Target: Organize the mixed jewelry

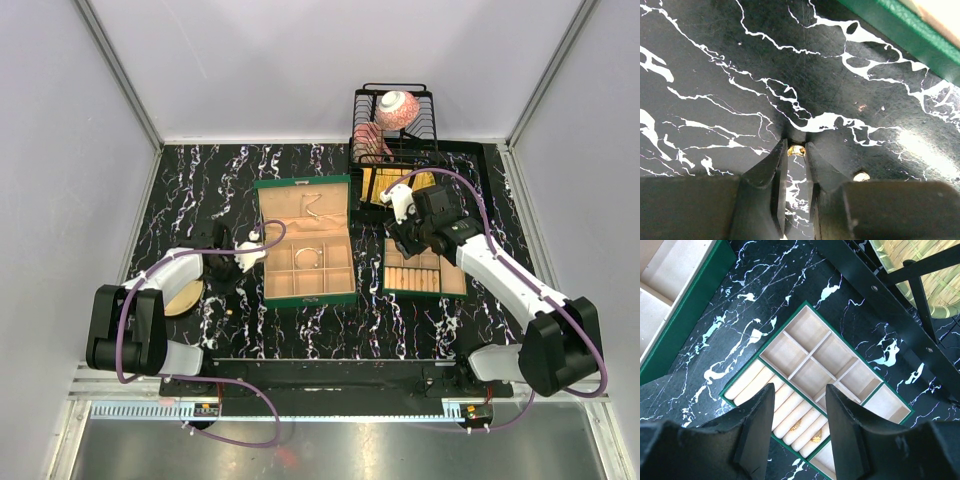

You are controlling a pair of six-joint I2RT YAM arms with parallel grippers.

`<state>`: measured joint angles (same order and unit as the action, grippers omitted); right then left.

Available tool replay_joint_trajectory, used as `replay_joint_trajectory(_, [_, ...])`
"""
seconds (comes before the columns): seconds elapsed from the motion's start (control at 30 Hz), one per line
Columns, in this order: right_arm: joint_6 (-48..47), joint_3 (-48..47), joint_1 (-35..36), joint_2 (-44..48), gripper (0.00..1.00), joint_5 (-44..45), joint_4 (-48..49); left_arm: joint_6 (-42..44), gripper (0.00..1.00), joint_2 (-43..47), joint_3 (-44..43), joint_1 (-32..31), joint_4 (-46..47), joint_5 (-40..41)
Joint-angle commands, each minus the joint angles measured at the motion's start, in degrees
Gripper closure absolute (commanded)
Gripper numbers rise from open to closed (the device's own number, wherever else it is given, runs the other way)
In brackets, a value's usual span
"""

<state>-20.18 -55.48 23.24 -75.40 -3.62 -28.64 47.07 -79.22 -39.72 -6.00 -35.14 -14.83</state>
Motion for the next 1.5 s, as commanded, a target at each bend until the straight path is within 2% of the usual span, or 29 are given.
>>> replay_joint_trajectory(0.0, [-0.3, -0.2, -0.2, -0.5, 0.49, 1.1, 1.0, 1.1, 0.83, 1.2, 0.4, 0.3, -2.5, -1.8])
replay_joint_trajectory(0.43, [-0.1, -0.6, -0.1, -0.4, 0.49, 1.7, 1.1, 0.0, 0.91, 5.0, -3.6, 0.3, -6.8, -3.7])
replay_joint_trajectory(0.77, [2.3, -2.4, -0.4, -2.3, 0.5, 12.5, 1.3, -2.9, 0.99, 10.1, -13.2, -1.4, -12.9, -7.3])
replay_joint_trajectory(1.03, [1.6, -2.3, -0.7, -3.6, 0.5, 13.4, 0.0, -7.7, 1.0, 10.7, -20.6, -9.4, -14.7, -7.4])
replay_joint_trajectory(1.47, [0.1, -1.6, -0.6, -12.9, 0.53, 18.5, 1.6, -11.8, 1.0, 4.3, -29.3, -20.9, -13.2, -6.2])
